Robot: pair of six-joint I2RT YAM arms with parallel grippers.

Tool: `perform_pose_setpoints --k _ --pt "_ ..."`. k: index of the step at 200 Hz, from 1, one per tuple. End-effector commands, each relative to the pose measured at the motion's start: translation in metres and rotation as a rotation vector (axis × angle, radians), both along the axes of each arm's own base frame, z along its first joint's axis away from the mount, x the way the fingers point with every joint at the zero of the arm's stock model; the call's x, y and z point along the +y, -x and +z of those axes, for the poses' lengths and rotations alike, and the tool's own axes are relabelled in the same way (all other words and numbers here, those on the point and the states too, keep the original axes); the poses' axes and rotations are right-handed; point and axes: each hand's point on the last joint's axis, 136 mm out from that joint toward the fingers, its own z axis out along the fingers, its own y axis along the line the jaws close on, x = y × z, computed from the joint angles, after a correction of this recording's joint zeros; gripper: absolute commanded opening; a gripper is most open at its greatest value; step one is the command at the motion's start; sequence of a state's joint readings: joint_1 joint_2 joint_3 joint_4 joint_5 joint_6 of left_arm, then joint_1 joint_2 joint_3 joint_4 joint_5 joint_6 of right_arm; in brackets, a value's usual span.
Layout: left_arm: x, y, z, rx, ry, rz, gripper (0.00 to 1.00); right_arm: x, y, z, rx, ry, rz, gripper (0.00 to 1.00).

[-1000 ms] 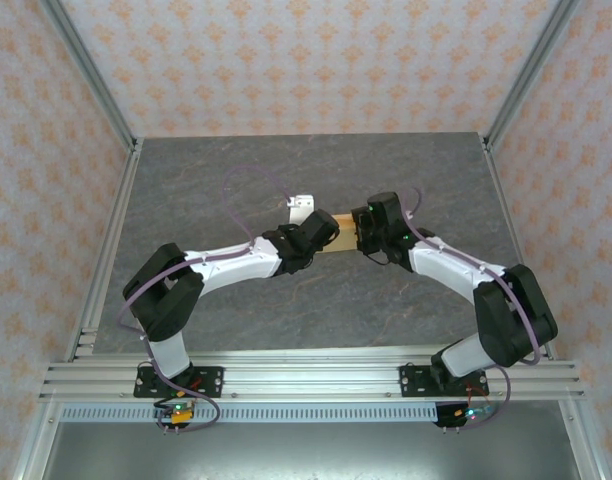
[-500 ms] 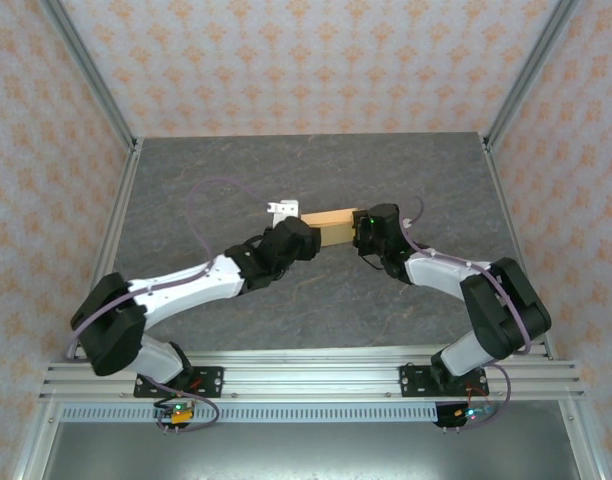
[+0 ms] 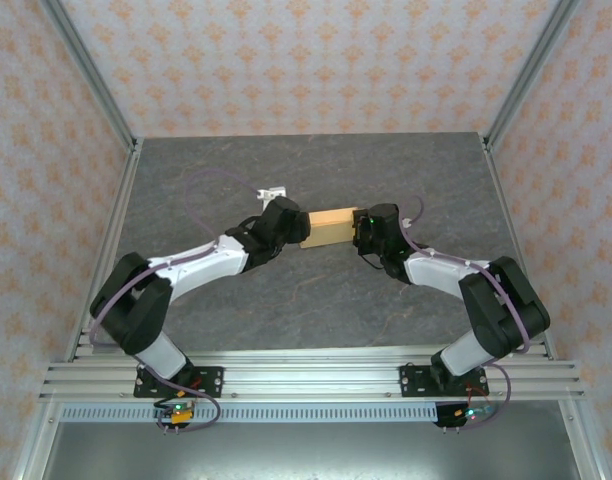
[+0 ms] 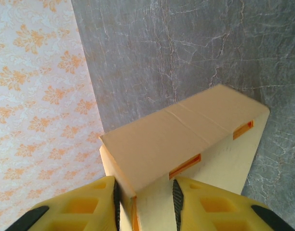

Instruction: Fold the paper box

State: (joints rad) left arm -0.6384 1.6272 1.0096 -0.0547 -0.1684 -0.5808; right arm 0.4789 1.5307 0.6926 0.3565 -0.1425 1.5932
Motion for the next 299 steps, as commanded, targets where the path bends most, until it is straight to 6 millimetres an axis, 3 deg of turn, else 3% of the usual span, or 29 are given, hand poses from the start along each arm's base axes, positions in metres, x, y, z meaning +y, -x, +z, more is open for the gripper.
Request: perform_pose_setpoints --k 1,13,45,76,102,113,125,136,152,199,217,231,261,299 --pt "0.003 -0.009 -0.016 0.032 0.012 0.037 0.65 -0.029 0.039 -0.071 0.244 0.165 -0.020 0.34" --pt "0.007 -0.006 -0.032 0.059 0.009 0.056 0.58 -0.030 0.039 -0.069 0.244 0.172 -0.019 0.34" --pt "0.016 0.008 -0.065 0.088 0.044 0.095 0.54 -0.027 0.029 -0.053 0.198 0.194 0.025 0.34" --pt "0.022 0.012 -0.073 0.093 0.003 0.091 0.53 -0.021 0.005 0.011 0.009 0.321 0.143 0.44" --pt "0.024 0.012 -0.068 0.077 -0.012 0.085 0.52 -0.044 0.009 0.065 -0.072 0.555 0.191 0.58" --pt "0.024 0.011 -0.067 0.073 -0.011 0.083 0.52 -0.041 0.008 0.090 -0.155 0.613 0.253 0.61" --pt "0.023 0.011 -0.068 0.072 -0.003 0.081 0.52 -0.035 0.007 0.103 -0.202 0.625 0.292 0.64" --pt "0.022 0.011 -0.069 0.071 0.006 0.078 0.53 -0.030 0.004 0.102 -0.208 0.619 0.310 0.65" --pt "0.021 0.012 -0.071 0.074 0.006 0.075 0.53 -0.027 -0.001 0.086 -0.176 0.608 0.319 0.66" --pt "0.022 0.013 -0.072 0.066 0.003 0.067 0.54 -0.006 0.005 0.000 -0.033 0.473 0.415 0.66" --pt "0.022 0.013 -0.071 0.064 0.002 0.061 0.54 -0.013 0.014 -0.012 0.016 0.451 0.407 0.66" --pt "0.020 0.013 -0.070 0.058 0.008 0.052 0.54 -0.024 0.018 -0.001 0.001 0.484 0.381 0.66" --pt "0.009 0.014 -0.062 0.002 0.029 -0.029 0.60 -0.044 0.024 0.047 -0.041 0.614 0.367 0.70" --pt "-0.017 0.039 -0.043 -0.118 -0.032 -0.252 0.67 -0.077 0.039 0.096 -0.105 0.780 0.313 0.73"
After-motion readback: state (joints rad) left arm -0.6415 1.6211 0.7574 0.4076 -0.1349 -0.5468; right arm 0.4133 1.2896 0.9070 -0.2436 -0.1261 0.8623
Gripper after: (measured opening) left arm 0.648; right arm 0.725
